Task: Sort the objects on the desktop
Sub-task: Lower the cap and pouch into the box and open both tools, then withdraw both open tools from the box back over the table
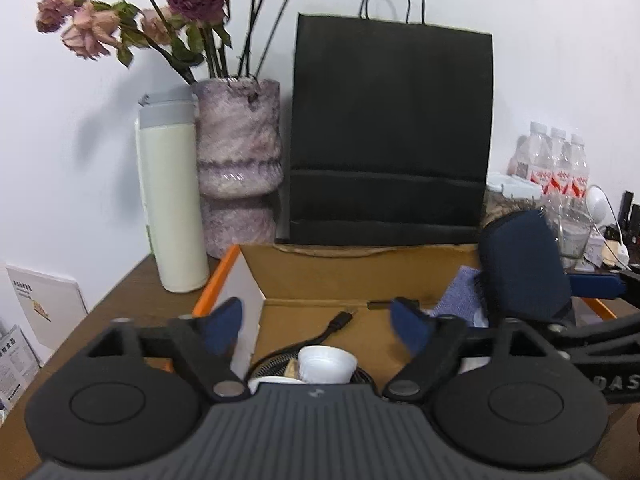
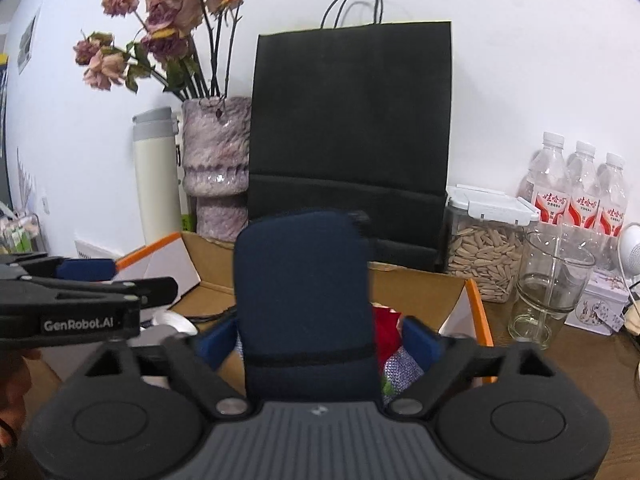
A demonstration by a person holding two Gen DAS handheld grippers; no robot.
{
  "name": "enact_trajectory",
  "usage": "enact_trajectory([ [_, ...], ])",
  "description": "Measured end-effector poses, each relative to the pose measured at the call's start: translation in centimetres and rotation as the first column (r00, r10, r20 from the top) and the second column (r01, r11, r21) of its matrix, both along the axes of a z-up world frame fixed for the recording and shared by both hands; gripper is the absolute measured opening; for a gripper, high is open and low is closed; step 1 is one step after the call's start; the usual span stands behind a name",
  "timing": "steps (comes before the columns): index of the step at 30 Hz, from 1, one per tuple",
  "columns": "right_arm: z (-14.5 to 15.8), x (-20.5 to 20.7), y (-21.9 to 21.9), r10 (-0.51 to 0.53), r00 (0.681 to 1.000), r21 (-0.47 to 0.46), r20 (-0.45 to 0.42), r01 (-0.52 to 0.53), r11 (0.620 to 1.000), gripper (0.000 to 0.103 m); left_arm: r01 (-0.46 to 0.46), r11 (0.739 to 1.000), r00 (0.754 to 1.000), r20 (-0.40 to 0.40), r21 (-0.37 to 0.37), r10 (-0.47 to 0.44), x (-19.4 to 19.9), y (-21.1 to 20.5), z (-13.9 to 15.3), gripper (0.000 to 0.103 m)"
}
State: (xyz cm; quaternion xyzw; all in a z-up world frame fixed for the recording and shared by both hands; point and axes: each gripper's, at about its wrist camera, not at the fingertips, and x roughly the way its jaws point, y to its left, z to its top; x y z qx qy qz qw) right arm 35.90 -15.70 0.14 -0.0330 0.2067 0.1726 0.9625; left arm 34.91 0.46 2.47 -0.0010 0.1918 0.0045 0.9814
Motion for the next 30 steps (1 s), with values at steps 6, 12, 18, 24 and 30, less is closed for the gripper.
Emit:
enact_trajectory([
  [6, 0.3, -0.3, -0.6, 0.0, 1.0, 0.043, -0.005, 0.001, 0.999, 0.103, -0.016, 1.0, 0.998, 0.066, 0.0, 0.016, -0.6, 0.1, 0.5, 0.103],
  [12, 0.7, -0.9, -0.8, -0.008, 1.0, 0.061, 0.014, 0.007, 0.998, 0.103, -0.023, 1.0, 0.998, 0.066, -0.005, 0.023, -0.7, 0.0, 0.4, 0.103],
  [18, 0.7, -2.1, -1.3, -0.034, 0.999, 0.079, 0.034, 0.032, 0.996, 0.103, -0.039, 0.999, 0.996, 0.081, -0.02, 0.04, -1.8, 0.2, 0.6, 0.103],
  [24, 0.4, -4.9, -2.3, -0.065, 0.997, 0.086, 0.046, 0.06, 0.994, 0.103, -0.048, 0.999, 0.995, 0.092, -0.021, 0.049, -4.3, 0.3, 0.5, 0.103],
  [30, 0.0, -8.7, -2.6, -0.065, 0.997, 0.076, 0.047, 0.061, 0.995, 0.103, -0.057, 0.998, 0.995, 0.081, -0.005, 0.058, -7.7, 0.3, 0.1, 0.103],
])
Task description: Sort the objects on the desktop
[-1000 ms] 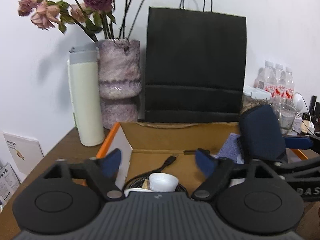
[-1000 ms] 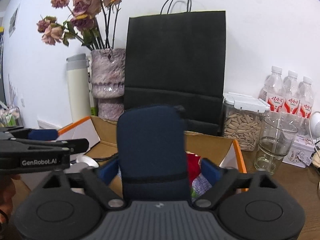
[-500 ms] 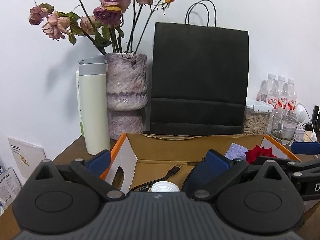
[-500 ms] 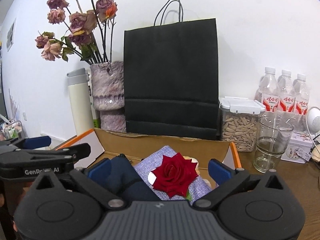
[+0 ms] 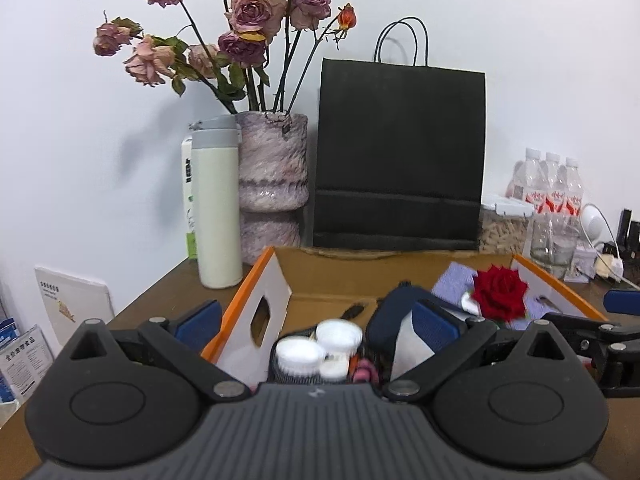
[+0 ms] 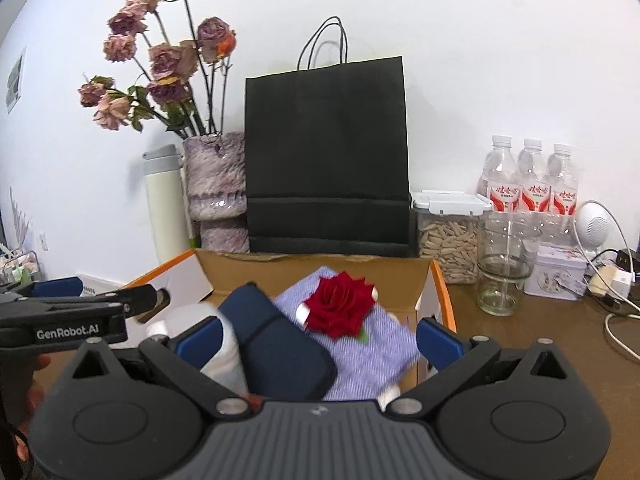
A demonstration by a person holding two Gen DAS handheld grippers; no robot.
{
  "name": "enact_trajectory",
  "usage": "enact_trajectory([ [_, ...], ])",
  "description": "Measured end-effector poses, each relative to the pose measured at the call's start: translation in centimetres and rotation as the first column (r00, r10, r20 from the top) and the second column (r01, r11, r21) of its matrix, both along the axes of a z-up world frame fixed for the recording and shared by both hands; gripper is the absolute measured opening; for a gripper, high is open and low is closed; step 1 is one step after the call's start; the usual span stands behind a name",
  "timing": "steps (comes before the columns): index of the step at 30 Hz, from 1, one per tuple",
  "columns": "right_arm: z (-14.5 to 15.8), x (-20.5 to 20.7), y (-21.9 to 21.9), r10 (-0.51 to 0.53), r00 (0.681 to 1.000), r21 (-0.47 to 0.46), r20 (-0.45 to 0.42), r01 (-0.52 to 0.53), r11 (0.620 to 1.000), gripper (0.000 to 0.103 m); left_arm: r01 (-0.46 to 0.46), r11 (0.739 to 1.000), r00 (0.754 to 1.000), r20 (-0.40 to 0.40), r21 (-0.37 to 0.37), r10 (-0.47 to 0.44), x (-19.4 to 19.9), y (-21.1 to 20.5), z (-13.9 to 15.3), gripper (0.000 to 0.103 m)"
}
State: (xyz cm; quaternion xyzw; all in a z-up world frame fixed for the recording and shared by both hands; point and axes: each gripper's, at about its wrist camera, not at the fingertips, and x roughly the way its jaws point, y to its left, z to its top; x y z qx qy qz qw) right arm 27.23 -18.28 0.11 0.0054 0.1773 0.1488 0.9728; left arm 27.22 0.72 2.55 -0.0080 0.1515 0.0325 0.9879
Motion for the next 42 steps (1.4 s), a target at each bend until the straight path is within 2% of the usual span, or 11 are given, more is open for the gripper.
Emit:
enact_trajectory([
  [5, -0.5, -3.1, 0.1, 0.004, 1.0, -0.013, -0.003, -0.004, 1.0, 0.103, -0.001, 0.999, 1.0, -0.026, 0.035, 0.001, -2.9, -0.3, -0.6, 0.103],
  [19, -1.8, -9.5, 0.0, 0.012, 1.0, -0.013, -0.011, -0.012, 1.0, 0.103, 0.023, 0.998, 0.998, -0.067, 0.058, -0.02, -9.2, -1.1, -2.2, 0.103],
  [30, -2.8, -11.1, 0.9, -0.002, 1.0, -0.059, -0.001, 0.002, 0.998, 0.103, 0.027, 0.996, 0.999, -0.038, 0.082, -0.024, -11.1, -1.8, -2.5, 0.103],
  [42, -2.8, -11.2, 0.5, -0.019, 1.0, -0.042, 0.008, 0.019, 0.999, 0.103, 0.028, 0.995, 0.999, -0.048, 0.094, -0.023, -11.1, -2.2, -2.7, 0.103],
])
